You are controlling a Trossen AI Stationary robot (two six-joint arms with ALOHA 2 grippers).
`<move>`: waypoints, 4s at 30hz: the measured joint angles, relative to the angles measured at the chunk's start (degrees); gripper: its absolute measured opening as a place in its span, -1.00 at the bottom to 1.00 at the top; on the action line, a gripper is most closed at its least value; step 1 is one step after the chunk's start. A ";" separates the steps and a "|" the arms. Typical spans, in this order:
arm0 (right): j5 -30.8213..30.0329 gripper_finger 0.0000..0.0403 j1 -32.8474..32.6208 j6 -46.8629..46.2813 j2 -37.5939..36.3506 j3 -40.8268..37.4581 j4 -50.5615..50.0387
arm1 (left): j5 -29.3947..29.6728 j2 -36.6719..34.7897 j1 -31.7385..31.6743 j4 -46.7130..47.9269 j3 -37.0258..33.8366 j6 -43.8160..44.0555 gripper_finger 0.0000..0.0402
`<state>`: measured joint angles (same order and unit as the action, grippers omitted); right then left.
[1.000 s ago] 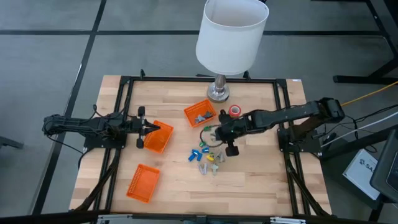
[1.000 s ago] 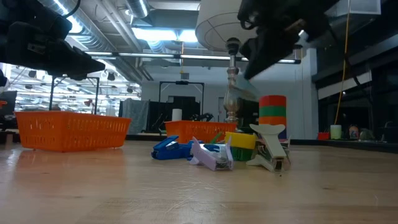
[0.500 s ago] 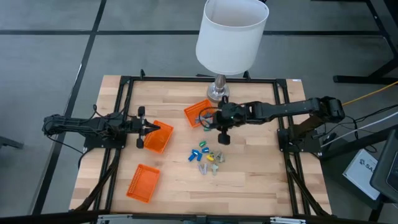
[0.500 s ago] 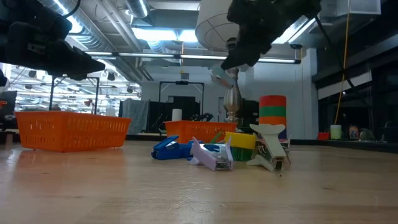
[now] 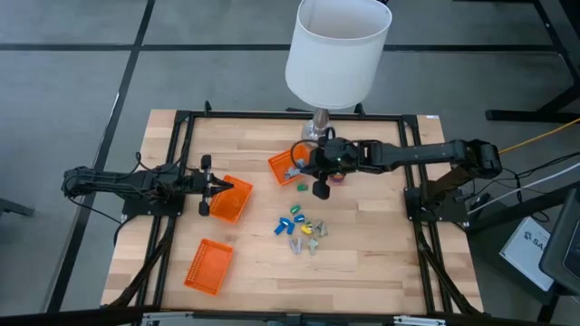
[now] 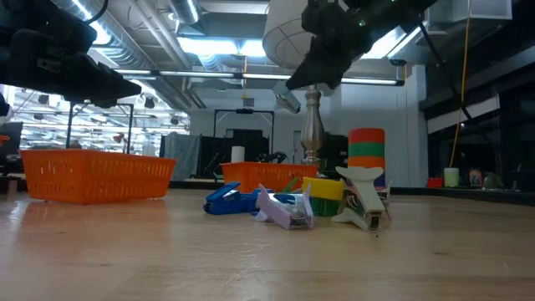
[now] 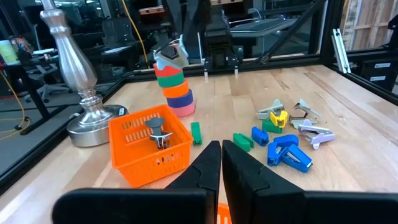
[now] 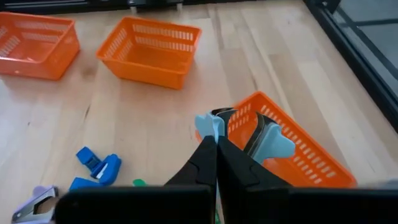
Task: Pick and place Stapler, Stapler remover, tape
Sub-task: Put the light blue staple remover into the top orange bin, then put the gray staple remover into the top orange bin
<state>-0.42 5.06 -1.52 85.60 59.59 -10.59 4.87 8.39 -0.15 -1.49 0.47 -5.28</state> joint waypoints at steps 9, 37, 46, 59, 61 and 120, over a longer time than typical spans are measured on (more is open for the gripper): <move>0.02 -1.00 1.55 -2.77 0.04 0.00 -2.75 | 0.02 0.00 -0.02 0.00 0.02 0.00 -0.94; -3.03 -1.00 5.76 0.49 13.74 0.09 8.93 | 0.00 0.01 0.00 0.01 0.02 0.00 -0.95; -3.05 -0.94 9.24 0.26 14.14 0.07 8.95 | 0.01 0.01 -0.02 0.02 0.01 0.00 -0.95; -7.54 -0.72 9.18 0.46 14.14 0.07 8.91 | 0.00 0.00 0.00 0.00 0.02 0.02 -0.95; -7.54 -0.68 9.18 0.42 14.14 0.07 8.99 | 0.00 0.00 0.00 0.02 0.00 0.00 -0.94; -2.36 -0.98 -5.19 -5.51 14.08 0.81 4.97 | 0.00 0.02 0.00 0.02 0.01 0.00 -0.94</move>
<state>-2.79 -0.13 -7.03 99.68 60.40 -5.63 4.86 8.40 -0.14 -1.48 0.48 -5.28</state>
